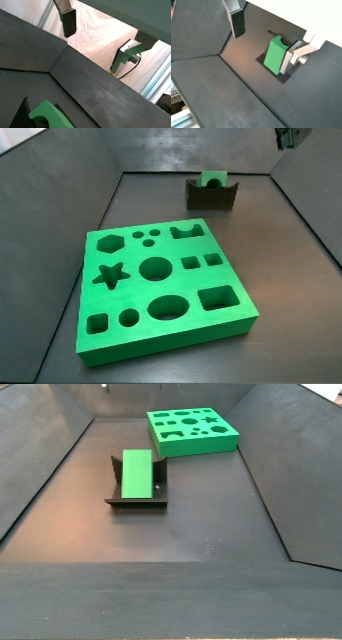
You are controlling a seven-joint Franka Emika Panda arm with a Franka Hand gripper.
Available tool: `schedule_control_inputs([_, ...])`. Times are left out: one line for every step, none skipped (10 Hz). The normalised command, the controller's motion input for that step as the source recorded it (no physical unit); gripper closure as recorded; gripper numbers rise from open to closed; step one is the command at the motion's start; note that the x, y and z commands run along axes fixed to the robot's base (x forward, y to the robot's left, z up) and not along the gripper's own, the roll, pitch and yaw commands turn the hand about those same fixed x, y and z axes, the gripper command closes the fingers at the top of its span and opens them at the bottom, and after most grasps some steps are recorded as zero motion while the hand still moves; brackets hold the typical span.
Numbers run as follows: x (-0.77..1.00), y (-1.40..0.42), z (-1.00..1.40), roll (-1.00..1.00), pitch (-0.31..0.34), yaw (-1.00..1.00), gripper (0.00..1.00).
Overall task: Pick up the arch object. Move up. Place the arch object on the fixture. Regrasp the arch object. Rotate the arch object. Move to above the board. Insert the arch object.
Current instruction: Regrasp the arch object.
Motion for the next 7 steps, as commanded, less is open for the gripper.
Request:
schedule_control_inputs([0.04,0.07,-1.00,0.18,0.025,0.17,0.00])
schedule_control_inputs([0.05,0.06,-1.00,0.16,-0.008,0.15,0.00])
schedule_control_inputs([0.06,0.05,-1.00,0.14,-0.029,0.13,0.00])
schedule_control_inputs([0.07,0.05,-1.00,0.11,-0.040,0.11,0.00])
schedule_control_inputs([0.09,0.05,-1.00,0.09,-0.055,0.09,0.00])
schedule_control_inputs([0.09,0.04,-1.00,0.08,-0.064,0.07,0.00])
schedule_control_inputs([0.10,0.04,-1.00,0.07,-0.072,0.05,0.00])
